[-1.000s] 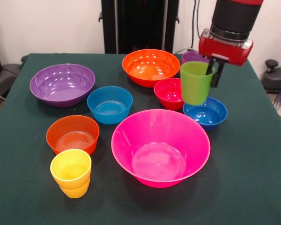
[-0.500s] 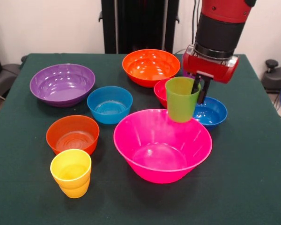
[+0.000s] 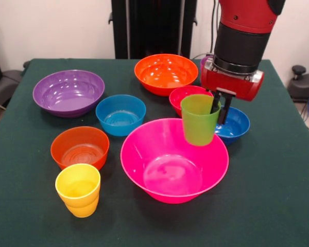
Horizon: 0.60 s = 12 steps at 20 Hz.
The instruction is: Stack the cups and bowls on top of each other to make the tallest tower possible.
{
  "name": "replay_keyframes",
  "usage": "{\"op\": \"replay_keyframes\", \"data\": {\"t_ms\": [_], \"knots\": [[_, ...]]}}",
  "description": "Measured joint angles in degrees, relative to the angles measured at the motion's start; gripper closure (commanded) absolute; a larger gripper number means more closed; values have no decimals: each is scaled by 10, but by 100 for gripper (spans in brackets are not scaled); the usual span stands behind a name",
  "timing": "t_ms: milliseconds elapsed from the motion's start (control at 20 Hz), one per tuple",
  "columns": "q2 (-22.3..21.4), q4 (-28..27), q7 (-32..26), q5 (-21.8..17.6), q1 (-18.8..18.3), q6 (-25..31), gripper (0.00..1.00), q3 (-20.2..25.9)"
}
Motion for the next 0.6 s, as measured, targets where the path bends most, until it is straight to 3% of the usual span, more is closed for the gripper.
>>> {"op": "replay_keyframes", "data": {"t_ms": [600], "knots": [[0,-24,0,-32,-24,30,100,35]]}}
